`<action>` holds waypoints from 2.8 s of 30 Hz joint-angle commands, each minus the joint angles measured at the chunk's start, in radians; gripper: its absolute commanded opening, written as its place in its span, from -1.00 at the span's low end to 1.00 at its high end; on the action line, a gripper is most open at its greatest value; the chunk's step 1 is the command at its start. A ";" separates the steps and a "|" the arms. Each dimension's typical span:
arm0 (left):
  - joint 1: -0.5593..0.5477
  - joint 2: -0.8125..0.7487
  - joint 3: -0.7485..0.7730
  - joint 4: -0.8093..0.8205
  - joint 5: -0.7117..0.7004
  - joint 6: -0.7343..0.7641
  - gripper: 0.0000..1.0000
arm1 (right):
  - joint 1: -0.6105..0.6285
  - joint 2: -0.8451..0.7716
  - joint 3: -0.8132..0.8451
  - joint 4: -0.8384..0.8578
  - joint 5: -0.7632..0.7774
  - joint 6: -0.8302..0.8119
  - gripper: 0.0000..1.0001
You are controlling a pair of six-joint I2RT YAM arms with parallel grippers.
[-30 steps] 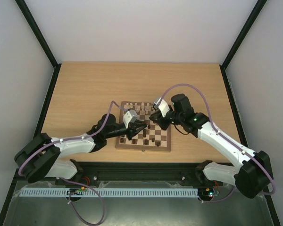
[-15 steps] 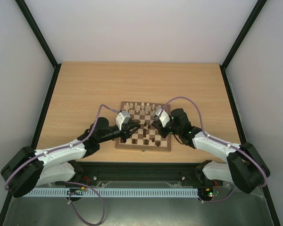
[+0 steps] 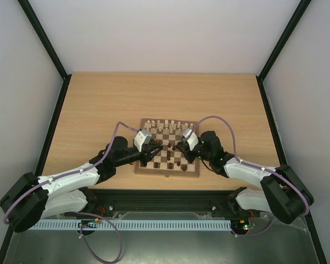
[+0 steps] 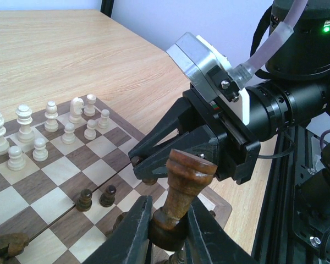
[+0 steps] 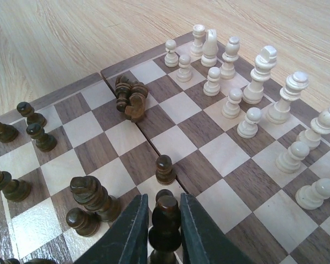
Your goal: Set up the chess pieces on the board
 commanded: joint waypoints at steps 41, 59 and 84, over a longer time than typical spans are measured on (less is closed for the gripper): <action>-0.002 -0.103 0.176 -0.467 0.015 0.001 -0.78 | -0.056 0.331 0.607 -0.972 -0.034 -0.035 -0.25; -0.002 -0.078 0.183 -0.454 0.033 0.005 -0.77 | -0.056 0.371 0.610 -0.912 0.050 -0.010 -0.73; 0.000 -0.084 0.183 -0.463 0.030 0.005 -0.75 | 0.131 0.067 0.531 -1.138 -0.015 -0.181 -0.91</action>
